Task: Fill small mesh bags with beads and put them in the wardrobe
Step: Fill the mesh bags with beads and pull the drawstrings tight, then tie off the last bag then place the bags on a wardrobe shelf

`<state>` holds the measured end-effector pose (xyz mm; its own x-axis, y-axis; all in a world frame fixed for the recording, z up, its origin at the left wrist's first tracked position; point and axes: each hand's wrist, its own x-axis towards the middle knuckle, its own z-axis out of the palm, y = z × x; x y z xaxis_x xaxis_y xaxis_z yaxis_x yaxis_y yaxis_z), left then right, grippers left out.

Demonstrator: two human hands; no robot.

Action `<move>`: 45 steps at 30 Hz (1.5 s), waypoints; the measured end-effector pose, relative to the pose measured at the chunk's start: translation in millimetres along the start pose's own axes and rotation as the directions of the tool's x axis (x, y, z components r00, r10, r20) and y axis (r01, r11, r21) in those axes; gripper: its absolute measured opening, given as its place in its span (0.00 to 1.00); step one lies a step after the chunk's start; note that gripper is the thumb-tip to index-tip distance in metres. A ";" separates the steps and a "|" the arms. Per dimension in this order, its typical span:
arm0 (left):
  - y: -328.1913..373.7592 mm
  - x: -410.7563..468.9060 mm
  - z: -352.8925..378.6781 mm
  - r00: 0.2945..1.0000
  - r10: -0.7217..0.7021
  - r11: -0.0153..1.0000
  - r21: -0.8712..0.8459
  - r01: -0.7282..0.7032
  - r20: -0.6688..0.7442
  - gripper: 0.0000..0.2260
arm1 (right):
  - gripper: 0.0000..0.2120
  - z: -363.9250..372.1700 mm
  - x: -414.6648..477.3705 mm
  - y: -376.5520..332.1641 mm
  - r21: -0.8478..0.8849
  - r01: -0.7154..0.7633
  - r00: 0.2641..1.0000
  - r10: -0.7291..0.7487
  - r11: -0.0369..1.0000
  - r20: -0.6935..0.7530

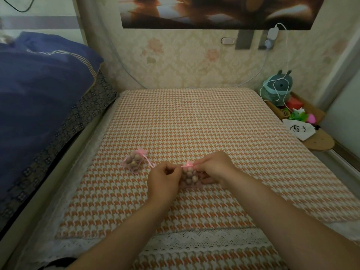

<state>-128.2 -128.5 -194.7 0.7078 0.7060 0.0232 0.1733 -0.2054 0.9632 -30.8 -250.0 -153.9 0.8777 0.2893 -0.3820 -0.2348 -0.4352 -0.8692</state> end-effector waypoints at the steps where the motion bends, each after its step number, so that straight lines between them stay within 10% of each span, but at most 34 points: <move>1: -1.0 -1.9 2.8 0.999 -0.026 0.999 -0.024 0.026 -0.020 0.08 | 0.03 0.4 0.0 0.3 -0.014 0.008 1.000 -0.008 1.000 -0.030; 9: -5.9 0.0 5.5 0.986 -0.163 0.972 -0.178 0.156 -0.025 0.06 | 0.04 -3.8 2.3 0.9 -0.038 -0.108 0.994 0.107 0.993 -0.034; 15: 2.4 4.5 -6.1 0.983 0.121 0.941 0.299 -0.158 0.137 0.04 | 0.06 -5.4 2.7 7.2 -0.347 0.061 0.998 -0.066 0.936 -0.002; 23: 9.2 17.5 -19.1 0.876 -0.021 0.900 0.391 -0.194 0.482 0.21 | 0.15 -16.0 -8.4 0.4 -0.348 0.073 0.958 0.031 0.935 0.285; 30: 21.1 32.8 6.3 0.923 0.106 0.944 0.256 -0.211 0.369 0.22 | 0.25 -18.5 10.6 -0.8 -0.130 0.111 0.989 -0.098 0.985 0.108; 39: 21.8 54.3 40.8 0.914 0.074 0.918 0.330 -0.218 0.398 0.19 | 0.39 -29.3 42.3 5.7 -0.313 0.212 0.977 -0.203 0.926 0.062; 45: 32.7 58.6 9.9 0.936 0.168 0.875 0.390 -0.286 0.309 0.22 | 0.22 -20.0 20.8 -16.8 -0.508 0.370 0.903 -0.429 0.778 0.001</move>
<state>-74.3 -100.6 -164.6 0.9034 0.4167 0.1008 0.2164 -0.6461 0.7319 -0.2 -253.7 -141.0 0.8932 0.4489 0.0272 0.3541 -0.6647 -0.6578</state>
